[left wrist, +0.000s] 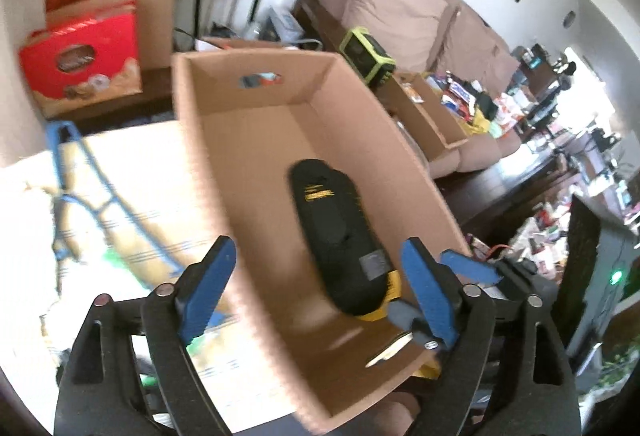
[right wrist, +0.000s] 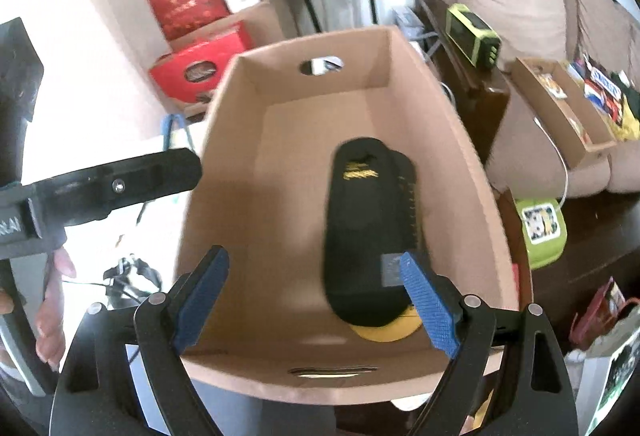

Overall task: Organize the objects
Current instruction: 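Withdraw the left tool from the box back toward the table, then move the left tool to the black strap and close on it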

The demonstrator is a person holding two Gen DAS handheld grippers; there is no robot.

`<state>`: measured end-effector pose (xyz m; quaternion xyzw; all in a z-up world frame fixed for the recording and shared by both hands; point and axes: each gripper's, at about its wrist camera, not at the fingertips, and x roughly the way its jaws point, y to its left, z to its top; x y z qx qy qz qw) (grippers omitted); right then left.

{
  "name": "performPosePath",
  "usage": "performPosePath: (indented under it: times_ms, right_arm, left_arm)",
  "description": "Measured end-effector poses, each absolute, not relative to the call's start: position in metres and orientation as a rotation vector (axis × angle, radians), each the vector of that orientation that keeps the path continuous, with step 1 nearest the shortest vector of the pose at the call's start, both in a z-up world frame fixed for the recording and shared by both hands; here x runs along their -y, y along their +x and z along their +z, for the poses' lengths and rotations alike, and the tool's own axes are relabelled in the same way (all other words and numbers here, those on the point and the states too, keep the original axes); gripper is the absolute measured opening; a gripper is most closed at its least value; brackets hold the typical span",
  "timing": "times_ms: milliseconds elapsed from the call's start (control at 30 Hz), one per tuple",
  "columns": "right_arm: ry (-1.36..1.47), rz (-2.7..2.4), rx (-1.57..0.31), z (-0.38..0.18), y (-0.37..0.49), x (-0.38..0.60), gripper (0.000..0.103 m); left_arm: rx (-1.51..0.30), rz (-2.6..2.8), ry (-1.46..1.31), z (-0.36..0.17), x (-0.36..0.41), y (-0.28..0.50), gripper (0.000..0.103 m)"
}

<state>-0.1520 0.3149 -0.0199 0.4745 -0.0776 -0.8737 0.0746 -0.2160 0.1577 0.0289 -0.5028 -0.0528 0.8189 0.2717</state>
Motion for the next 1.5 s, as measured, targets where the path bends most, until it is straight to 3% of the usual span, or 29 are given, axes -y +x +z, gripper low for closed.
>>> performPosePath:
  times_ms: [167, 233, 700, 933, 1233, 1500]
  right_arm:
    - [1.376, -2.586, 0.197, -0.008, -0.148, -0.287, 0.090]
    - [1.370, -2.571, 0.185, -0.007, -0.147, -0.278, 0.090]
    - [1.324, -2.457, 0.105, -0.007, -0.139, -0.209, 0.090]
    - [1.325, -2.382, 0.035, -0.023, -0.131, -0.169, 0.090]
    - [1.353, -2.294, -0.038, -0.055, -0.123, -0.124, 0.090]
    - [1.414, -2.284, -0.010, -0.093, -0.127, -0.101, 0.090]
  left_arm:
    - [0.115, 2.277, -1.327, 0.040, -0.117, -0.202, 0.095]
    - [0.104, 2.307, -1.309, 0.045, -0.102, -0.196, 0.103]
    - [0.033, 2.482, -1.277, 0.049, -0.009, -0.157, 0.103]
    - [0.055, 2.538, -1.384, 0.009, 0.033, -0.141, 0.103]
    - [0.230, 2.522, -1.562, -0.054, 0.086, -0.136, 0.103]
    - [0.301, 2.497, -1.601, -0.079, 0.100, -0.137, 0.102]
